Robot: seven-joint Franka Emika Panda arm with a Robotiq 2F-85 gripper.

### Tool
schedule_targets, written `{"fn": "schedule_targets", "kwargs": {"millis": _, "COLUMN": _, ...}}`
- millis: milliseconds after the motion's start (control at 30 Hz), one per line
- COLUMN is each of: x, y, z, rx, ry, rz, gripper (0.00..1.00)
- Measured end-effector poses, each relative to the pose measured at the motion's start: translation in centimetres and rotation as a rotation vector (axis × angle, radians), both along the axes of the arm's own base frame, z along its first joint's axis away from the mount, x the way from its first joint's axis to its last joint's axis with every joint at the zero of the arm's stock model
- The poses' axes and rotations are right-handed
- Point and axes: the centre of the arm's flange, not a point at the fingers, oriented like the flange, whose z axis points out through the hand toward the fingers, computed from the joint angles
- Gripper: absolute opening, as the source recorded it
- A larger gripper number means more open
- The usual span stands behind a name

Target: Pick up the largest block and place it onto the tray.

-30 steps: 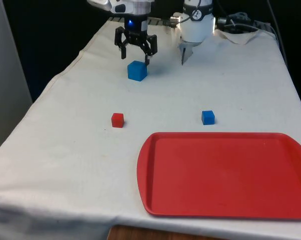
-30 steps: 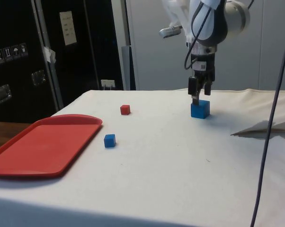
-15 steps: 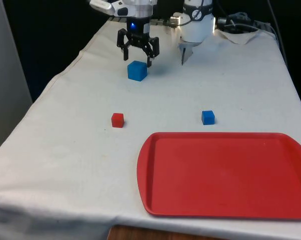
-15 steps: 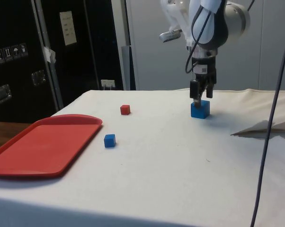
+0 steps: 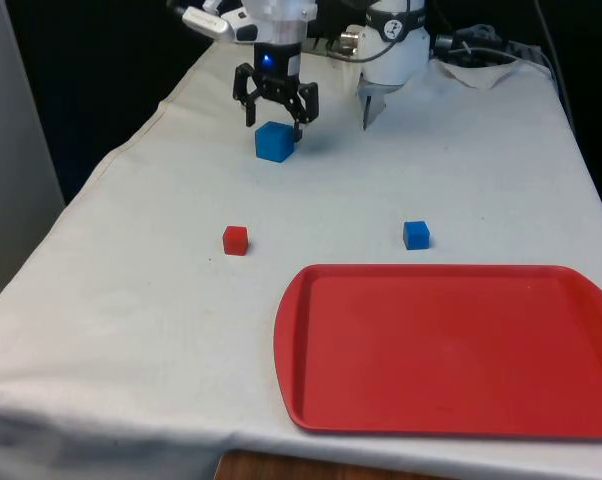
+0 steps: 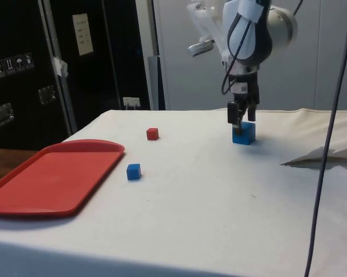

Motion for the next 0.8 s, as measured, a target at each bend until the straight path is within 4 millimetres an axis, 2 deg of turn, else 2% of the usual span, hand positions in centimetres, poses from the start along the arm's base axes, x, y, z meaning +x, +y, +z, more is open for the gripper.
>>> {"fn": "schedule_targets", "kwargs": {"millis": 133, "x": 0.37, "y": -0.26, "z": -0.33, "rx": -0.004, "ry": 0.017, "rz": -0.006, "gripper": 1.0}}
{"fn": "schedule_targets", "kwargs": {"millis": 167, "x": 0.38, "y": -0.32, "z": -0.39, "rx": -0.005, "ry": 0.02, "rz": -0.006, "gripper": 0.97}}
{"fn": "schedule_targets", "kwargs": {"millis": 233, "x": 0.39, "y": -0.45, "z": -0.54, "rx": -0.008, "ry": 0.025, "rz": -0.007, "gripper": 0.79}}
{"fn": "schedule_targets", "kwargs": {"millis": 300, "x": 0.4, "y": -0.46, "z": -0.6, "rx": -0.008, "ry": 0.027, "rz": -0.006, "gripper": 0.56}}
{"fn": "schedule_targets", "kwargs": {"millis": 333, "x": 0.39, "y": -0.51, "z": -0.65, "rx": -0.009, "ry": 0.028, "rz": -0.006, "gripper": 0.56}}
{"fn": "schedule_targets", "kwargs": {"millis": 367, "x": 0.35, "y": -0.57, "z": -0.76, "rx": -0.01, "ry": 0.031, "rz": -0.006, "gripper": 0.32}}
{"fn": "schedule_targets", "kwargs": {"millis": 467, "x": 0.36, "y": -0.57, "z": -0.81, "rx": -0.011, "ry": 0.033, "rz": -0.006, "gripper": 0.02}}
{"fn": "schedule_targets", "kwargs": {"millis": 800, "x": 0.45, "y": -0.64, "z": -0.73, "rx": -0.008, "ry": 0.031, "rz": -0.005, "gripper": 0.02}}
